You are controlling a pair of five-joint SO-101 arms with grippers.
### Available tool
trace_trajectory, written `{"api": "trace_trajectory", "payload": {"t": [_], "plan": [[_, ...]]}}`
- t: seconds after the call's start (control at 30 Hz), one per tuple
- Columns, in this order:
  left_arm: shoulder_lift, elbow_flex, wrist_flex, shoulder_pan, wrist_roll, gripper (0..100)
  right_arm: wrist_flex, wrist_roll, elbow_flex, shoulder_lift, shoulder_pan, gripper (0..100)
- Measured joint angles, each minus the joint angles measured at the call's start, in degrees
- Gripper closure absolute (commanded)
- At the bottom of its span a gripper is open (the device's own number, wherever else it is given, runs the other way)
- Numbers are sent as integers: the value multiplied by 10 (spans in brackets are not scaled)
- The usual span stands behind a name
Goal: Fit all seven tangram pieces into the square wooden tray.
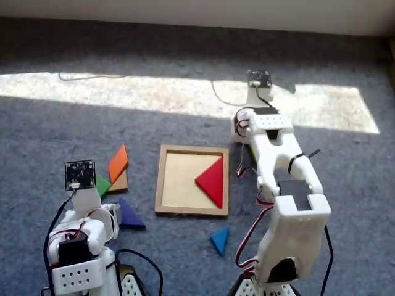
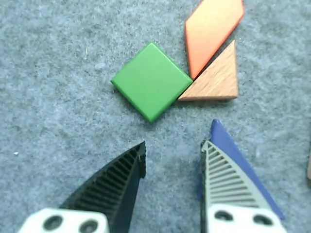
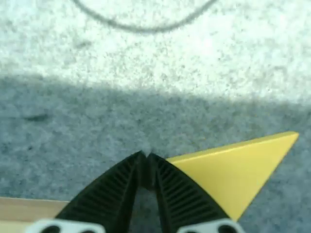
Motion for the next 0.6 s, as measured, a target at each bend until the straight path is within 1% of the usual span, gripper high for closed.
{"api": "trace_trajectory", "payload": {"t": [0.1, 0.23, 0.3, 0.4, 0.5, 0.53, 0.6], "plan": [[0, 0, 0, 0, 0, 815, 58, 0, -25, -13, 8, 988], [0, 0, 0, 0, 0, 815, 130, 0, -59, -69, 10, 977], [0, 0, 0, 0, 0, 815, 152, 0, -68, -95, 8, 914], [0, 0, 0, 0, 0, 815, 175, -13, -72, -109, 11, 760], [0, 0, 0, 0, 0, 815, 187, -86, -72, -109, 10, 632], [0, 0, 0, 0, 0, 815, 187, -114, -72, -109, 10, 607], [0, 0, 0, 0, 0, 815, 187, -159, -72, -109, 10, 589]]}}
